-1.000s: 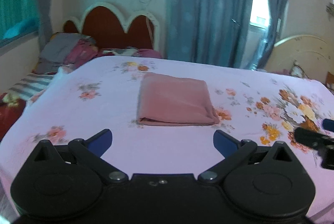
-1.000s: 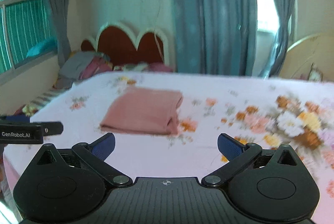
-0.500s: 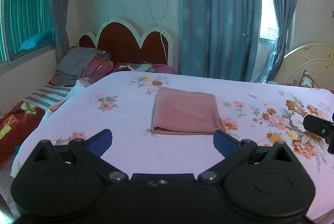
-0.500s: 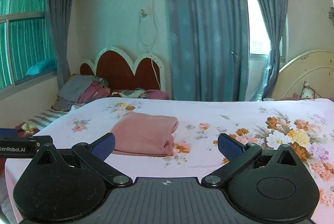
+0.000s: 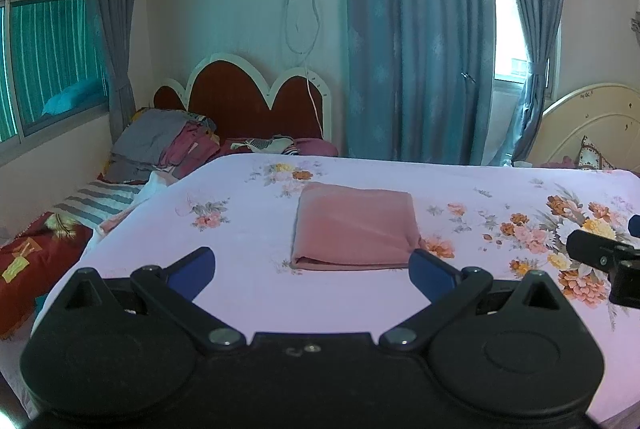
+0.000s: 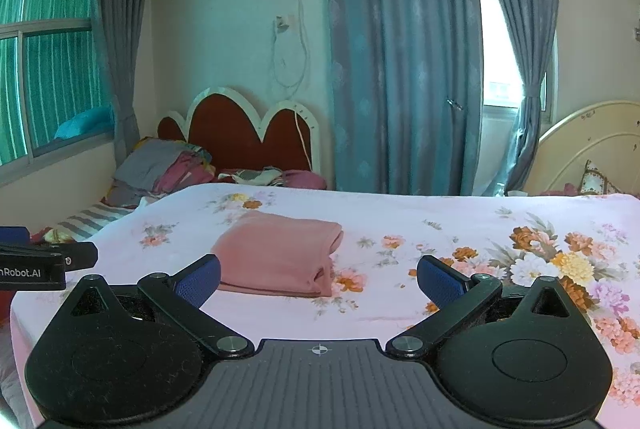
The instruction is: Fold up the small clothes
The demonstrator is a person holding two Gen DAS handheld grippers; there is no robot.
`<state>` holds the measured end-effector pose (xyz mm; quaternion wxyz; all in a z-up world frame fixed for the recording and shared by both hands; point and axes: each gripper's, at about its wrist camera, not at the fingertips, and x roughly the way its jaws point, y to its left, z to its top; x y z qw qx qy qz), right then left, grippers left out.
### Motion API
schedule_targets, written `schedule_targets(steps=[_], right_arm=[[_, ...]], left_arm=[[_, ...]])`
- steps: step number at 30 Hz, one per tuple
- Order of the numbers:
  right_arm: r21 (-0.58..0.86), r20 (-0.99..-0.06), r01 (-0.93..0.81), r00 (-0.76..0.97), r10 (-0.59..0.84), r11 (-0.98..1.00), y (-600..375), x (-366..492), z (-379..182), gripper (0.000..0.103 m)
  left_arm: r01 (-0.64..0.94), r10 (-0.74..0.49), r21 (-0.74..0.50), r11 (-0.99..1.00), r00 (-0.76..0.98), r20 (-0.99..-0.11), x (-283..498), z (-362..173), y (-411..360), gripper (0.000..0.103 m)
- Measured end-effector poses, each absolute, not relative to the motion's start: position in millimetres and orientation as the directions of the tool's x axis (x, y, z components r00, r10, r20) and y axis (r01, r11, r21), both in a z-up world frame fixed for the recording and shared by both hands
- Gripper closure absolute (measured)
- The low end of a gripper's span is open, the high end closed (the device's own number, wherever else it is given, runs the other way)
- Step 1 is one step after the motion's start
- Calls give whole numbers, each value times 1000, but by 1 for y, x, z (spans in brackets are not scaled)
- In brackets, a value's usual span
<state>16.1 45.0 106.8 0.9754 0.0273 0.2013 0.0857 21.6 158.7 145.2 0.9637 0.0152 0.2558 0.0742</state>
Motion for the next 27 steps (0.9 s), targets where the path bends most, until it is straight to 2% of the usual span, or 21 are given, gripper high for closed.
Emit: schedule_targets(steps=[27], right_arm=[[88,-405,-163,895,185,983,52,21,102,0]], left_arm=[[-127,142,64,990,859,-491,24,149,164,0]])
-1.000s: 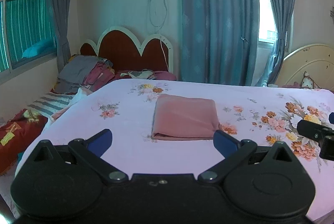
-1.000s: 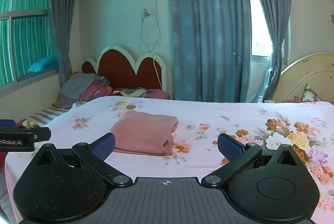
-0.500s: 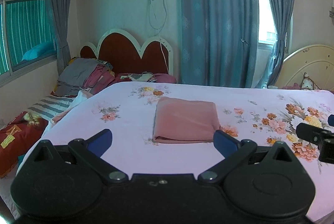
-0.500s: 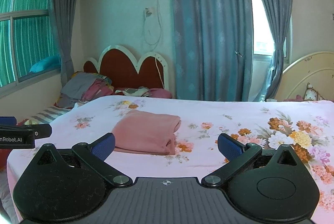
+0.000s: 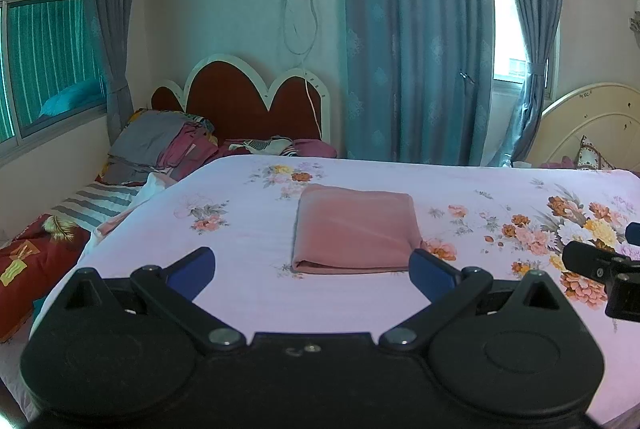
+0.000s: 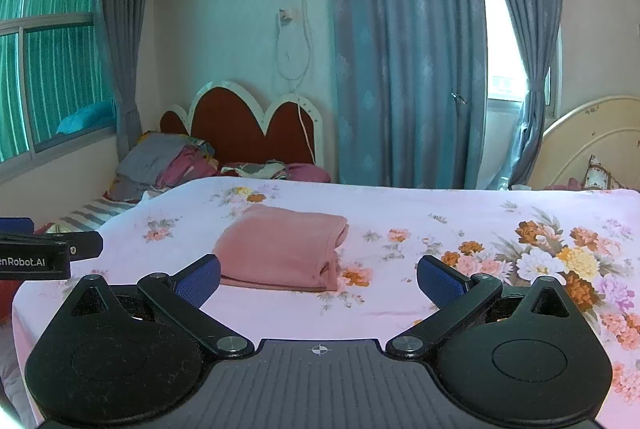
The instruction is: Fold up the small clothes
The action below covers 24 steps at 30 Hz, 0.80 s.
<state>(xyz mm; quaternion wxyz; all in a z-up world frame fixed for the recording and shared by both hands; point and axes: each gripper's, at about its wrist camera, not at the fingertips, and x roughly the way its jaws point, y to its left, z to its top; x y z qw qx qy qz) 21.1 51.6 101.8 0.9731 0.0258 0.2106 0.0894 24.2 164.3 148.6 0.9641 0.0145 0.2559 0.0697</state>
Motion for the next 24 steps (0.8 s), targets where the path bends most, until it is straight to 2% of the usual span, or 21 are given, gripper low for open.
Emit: schedule_targets(steps=[24], right_arm=[[107,-441,-159,877,190,982,48,48,91,0]], left_arm=[[-118,125,49,992,835,-536,55,136,168,0]])
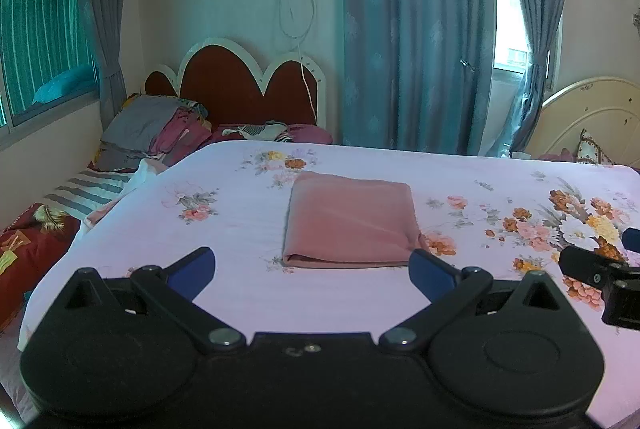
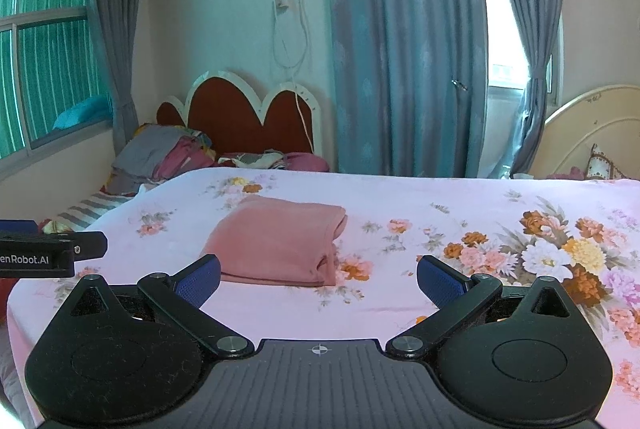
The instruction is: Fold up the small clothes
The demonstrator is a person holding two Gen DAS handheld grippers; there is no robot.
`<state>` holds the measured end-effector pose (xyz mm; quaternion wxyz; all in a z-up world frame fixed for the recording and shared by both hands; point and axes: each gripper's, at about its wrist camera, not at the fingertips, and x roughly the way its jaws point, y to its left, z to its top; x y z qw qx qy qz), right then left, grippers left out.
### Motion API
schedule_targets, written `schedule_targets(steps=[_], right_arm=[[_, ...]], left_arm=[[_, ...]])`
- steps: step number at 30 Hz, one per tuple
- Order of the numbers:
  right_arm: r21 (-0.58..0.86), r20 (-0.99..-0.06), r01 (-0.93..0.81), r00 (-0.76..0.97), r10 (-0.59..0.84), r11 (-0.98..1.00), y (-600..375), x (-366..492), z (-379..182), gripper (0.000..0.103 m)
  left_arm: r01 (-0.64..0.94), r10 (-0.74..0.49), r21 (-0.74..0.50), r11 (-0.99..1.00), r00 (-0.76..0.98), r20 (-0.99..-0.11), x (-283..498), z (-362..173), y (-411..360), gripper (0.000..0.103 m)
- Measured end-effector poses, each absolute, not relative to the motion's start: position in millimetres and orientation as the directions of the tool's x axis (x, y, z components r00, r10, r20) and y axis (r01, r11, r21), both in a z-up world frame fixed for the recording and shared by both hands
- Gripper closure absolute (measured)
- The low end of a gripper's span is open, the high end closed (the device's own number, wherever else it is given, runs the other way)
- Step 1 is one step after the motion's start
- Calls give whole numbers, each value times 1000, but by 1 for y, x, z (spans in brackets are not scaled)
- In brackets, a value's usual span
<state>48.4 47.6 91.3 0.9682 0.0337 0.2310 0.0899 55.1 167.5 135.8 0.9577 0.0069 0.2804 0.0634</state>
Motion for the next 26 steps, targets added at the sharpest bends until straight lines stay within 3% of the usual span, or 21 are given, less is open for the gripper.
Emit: schedule_targets(steps=[18,22,24,26], right_arm=[[123,-465,-143,866,184,982,51,97,83,0],[135,-486,-131,855,181,982,52,112,76,0],[134,-498,-127,849,178,983,54,120,70,0],[131,-516,-118,840,169,984,57,131,64,0]], left_arm=[[-101,107,41,994,824,-556,102,124,175,0],[-58,58,17,998,850,-524,112,114,179,9],[-50,55,24,998,849,-525,121,109,179,8],[-45,56,34,998,839,-540,135,103,181,0]])
